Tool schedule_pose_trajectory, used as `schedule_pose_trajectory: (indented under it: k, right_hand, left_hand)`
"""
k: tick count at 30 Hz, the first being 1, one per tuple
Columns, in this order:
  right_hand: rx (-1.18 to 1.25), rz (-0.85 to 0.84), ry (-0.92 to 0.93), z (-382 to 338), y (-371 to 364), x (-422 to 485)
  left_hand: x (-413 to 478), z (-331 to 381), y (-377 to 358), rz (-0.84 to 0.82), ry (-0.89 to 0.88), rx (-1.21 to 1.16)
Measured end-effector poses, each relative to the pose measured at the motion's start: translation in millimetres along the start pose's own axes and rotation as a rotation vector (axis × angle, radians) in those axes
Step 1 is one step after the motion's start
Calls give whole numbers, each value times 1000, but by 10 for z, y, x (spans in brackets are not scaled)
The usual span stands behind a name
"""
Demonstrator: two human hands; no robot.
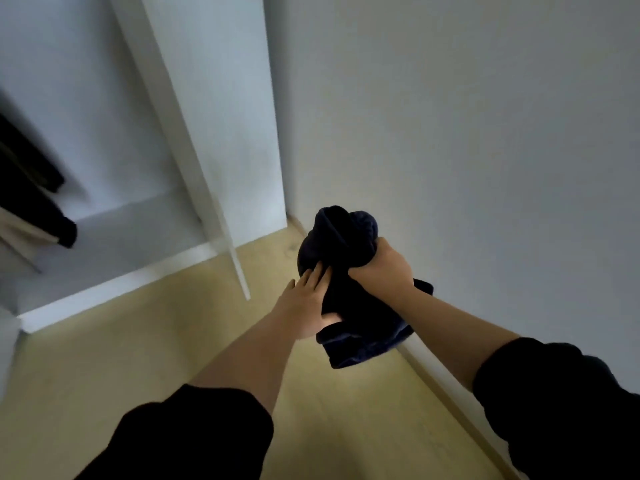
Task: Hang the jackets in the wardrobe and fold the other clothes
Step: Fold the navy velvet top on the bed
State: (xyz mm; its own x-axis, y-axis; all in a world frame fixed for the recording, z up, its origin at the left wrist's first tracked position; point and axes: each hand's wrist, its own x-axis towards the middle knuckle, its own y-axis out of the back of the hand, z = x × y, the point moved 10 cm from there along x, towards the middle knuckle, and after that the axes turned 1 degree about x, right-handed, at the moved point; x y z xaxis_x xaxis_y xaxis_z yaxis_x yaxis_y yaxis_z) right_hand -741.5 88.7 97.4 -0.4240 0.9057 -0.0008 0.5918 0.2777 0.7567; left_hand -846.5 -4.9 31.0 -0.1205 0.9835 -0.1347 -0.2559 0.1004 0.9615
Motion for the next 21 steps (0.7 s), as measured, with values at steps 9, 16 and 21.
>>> schedule_pose_trajectory:
  k: [9,16,21]
  right_hand:
    - [17,-151,379,-4124,365,108]
    - [315,-118,590,-6480,410,146]
    - [502,-86,661,-7498,308,471]
  left_hand:
    - [-1524,-1854,3458,12,267,194]
    - [-2376,-3079,5315,329,481,177]
    - [-2472,-3742,6099,582,570,217]
